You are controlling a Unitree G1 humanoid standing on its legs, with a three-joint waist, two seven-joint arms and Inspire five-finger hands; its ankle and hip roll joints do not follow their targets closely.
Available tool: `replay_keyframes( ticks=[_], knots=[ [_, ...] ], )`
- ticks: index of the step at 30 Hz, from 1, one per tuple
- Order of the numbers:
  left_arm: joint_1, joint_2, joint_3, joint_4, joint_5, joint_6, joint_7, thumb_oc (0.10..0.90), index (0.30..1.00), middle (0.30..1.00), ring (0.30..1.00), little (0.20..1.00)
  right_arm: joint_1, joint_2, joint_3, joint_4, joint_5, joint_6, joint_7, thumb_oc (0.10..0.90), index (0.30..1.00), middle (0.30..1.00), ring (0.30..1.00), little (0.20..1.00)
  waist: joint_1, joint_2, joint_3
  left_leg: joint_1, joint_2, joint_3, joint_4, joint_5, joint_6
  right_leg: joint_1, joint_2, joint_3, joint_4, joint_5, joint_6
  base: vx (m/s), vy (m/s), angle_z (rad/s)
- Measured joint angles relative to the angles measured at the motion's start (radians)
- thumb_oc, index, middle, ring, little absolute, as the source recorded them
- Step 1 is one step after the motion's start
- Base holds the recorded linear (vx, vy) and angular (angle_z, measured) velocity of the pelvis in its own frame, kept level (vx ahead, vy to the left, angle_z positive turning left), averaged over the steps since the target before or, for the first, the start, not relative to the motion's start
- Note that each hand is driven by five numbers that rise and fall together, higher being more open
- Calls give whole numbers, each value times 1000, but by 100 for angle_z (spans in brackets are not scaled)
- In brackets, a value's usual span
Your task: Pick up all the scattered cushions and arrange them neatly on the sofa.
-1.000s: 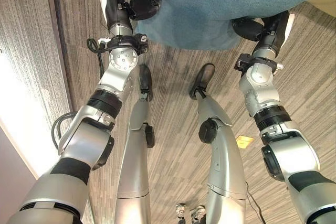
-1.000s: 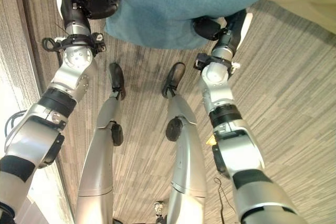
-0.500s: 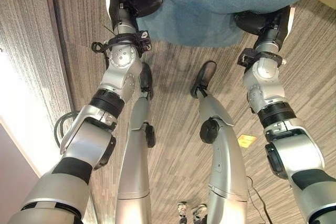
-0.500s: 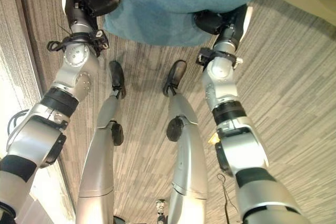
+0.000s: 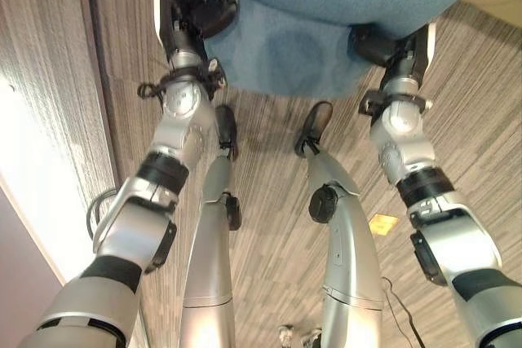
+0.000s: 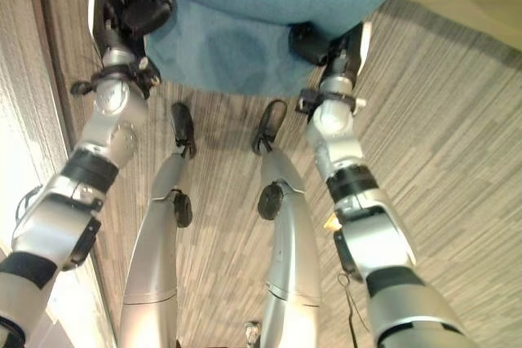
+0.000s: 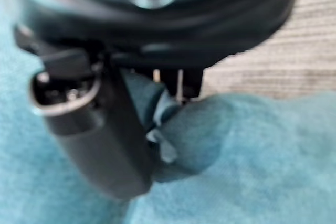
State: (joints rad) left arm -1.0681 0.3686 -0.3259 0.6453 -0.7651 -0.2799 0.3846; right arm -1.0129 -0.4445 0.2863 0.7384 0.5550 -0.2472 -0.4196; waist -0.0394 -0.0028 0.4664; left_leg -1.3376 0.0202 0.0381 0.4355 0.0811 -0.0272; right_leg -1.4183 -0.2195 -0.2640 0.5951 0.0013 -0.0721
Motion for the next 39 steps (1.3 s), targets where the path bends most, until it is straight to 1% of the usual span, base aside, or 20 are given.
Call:
replay_keyframes(
  ticks=[3,5,6,8,9,11,12,14,15,18,20,21,22,23,27,31,33,35,37,39],
  knots=[
    [89,-7,29,-82,2,-9,0,400,300,300,300,300,72,13,-6,-81,-6,0,1,400,300,300,300,300,-3,0,0,66,-4,-1,-64,20,2,51,3,-2,-30,0,11,-44,-22,5],
    [166,-10,45,-148,5,-16,0,400,300,300,300,300,139,26,-24,-149,-18,-3,2,400,300,300,300,300,-6,0,-1,121,-4,-1,-110,41,-6,95,8,-5,-55,6,15,-18,-16,1],
    [182,-13,44,-148,6,-21,0,400,300,300,300,300,152,30,-20,-151,-25,-4,2,400,300,300,300,300,-6,1,-3,134,-4,-1,-110,41,-7,109,8,-5,-55,8,12,-29,-48,1],
    [232,-18,47,-190,22,-29,0,400,300,300,300,300,205,30,-31,-205,-43,-5,4,400,300,300,300,300,-5,2,-27,156,-5,0,-127,42,-5,126,8,-5,-61,7,15,-21,-53,0],
    [263,-23,60,-226,24,-28,-1,400,300,300,300,300,243,32,-43,-256,-49,-3,4,400,300,300,300,300,-6,0,-9,205,-5,0,-157,53,-9,170,11,-13,-84,13,11,1,-38,-1],
    [309,-37,65,-229,24,-27,-1,400,300,300,300,300,295,48,-40,-280,-53,-2,4,400,300,300,300,300,-11,-2,-7,278,-3,-1,-190,60,-12,242,17,-19,-109,17,8,24,-55,-2],
    [361,-44,64,-237,25,-31,-8,400,300,300,300,300,355,64,-42,-315,-68,-4,5,400,300,300,300,300,-16,-2,-12,341,-2,-6,-210,60,-13,306,23,-18,-126,16,9,27,-53,-1],
    [423,-47,64,-282,24,-40,-12,400,300,300,300,300,426,64,-43,-382,-84,-13,5,400,300,300,300,300,-19,-2,-14,410,-3,-8,-240,60,-13,367,26,-20,-140,11,17,-34,-36,0],
    [466,-50,63,-304,24,-54,-28,400,300,300,300,300,468,65,-43,-406,-100,-30,7,400,300,300,300,300,-25,-4,-45,430,-4,-8,-252,62,-14,384,27,-19,-147,11,18,-87,-49,-1],
    [510,-53,62,-311,23,-53,-54,400,300,300,300,300,511,67,-48,-418,-106,-28,22,400,300,300,300,300,-29,-8,-51,527,-3,-12,-295,73,-17,472,33,-20,-166,9,33,-19,-65,-1],
    [577,-62,58,-311,21,-49,-69,400,300,300,300,300,569,73,-40,-422,-114,-25,38,400,300,300,300,300,-28,-13,-51,643,4,-6,-329,74,-17,578,44,-21,-189,4,39,37,-71,-9],
    [646,-81,52,-312,21,-47,-73,400,300,300,300,300,639,77,-25,-429,-122,-24,52,400,300,300,300,300,-27,-13,-73,733,7,-5,-365,73,-17,660,51,-21,-208,-10,58,79,-81,-8],
    [670,-87,50,-312,21,-47,-78,400,300,300,300,300,665,79,-22,-433,-125,-24,55,400,300,300,300,300,-31,-13,-100,742,8,-5,-375,68,-14,665,54,-18,-210,-22,72,143,-116,-9],
    [703,-88,47,-311,21,-41,-94,400,300,300,300,300,704,73,-21,-435,-140,-21,64,400,300,300,300,300,-30,-14,-122,795,14,-2,-398,68,-15,713,61,-19,-226,-23,73,103,-68,-8],
    [767,-87,14,-308,21,-27,-110,400,300,300,300,300,788,69,-26,-449,-162,-2,79,400,300,300,300,300,-28,-10,-127,972,26,7,-450,69,-17,886,82,-22,-274,-27,80,125,-74,-8],
    [786,-88,6,-312,22,-19,-136,400,300,300,300,300,842,63,-65,-476,-175,6,110,400,300,300,300,300,-40,-4,-142,1038,38,10,-460,57,-19,958,99,-24,-301,-29,83,109,-95,-4],
    [796,-86,-2,-311,22,-9,-137,400,300,300,300,300,869,76,-85,-487,-183,15,129,400,300,300,300,300,-36,-5,-142,1084,45,13,-472,57,-19,1008,112,-22,-325,-20,71,104,-118,-8],
    [803,-86,-8,-312,25,2,-137,400,300,300,300,300,890,72,-98,-489,-184,16,136,400,300,300,300,300,-38,-4,-143,1120,53,18,-474,53,-23,1045,126,-19,-332,-29,77,115,-127,-7],
    [820,-85,-15,-313,33,4,-138,400,300,300,300,300,927,74,-99,-506,-185,18,151,400,300,300,300,300,-37,-8,-146,1143,57,22,-452,45,-28,1076,131,-14,-333,-41,77,82,-65,-10],
    [844,-84,-16,-313,40,4,-141,400,300,300,300,300,949,73,-100,-515,-185,19,157,400,300,300,300,300,-33,-12,-149,1153,62,35,-401,21,-27,1097,138,15,-331,-51,72,62,-41,-27]
  ],
)
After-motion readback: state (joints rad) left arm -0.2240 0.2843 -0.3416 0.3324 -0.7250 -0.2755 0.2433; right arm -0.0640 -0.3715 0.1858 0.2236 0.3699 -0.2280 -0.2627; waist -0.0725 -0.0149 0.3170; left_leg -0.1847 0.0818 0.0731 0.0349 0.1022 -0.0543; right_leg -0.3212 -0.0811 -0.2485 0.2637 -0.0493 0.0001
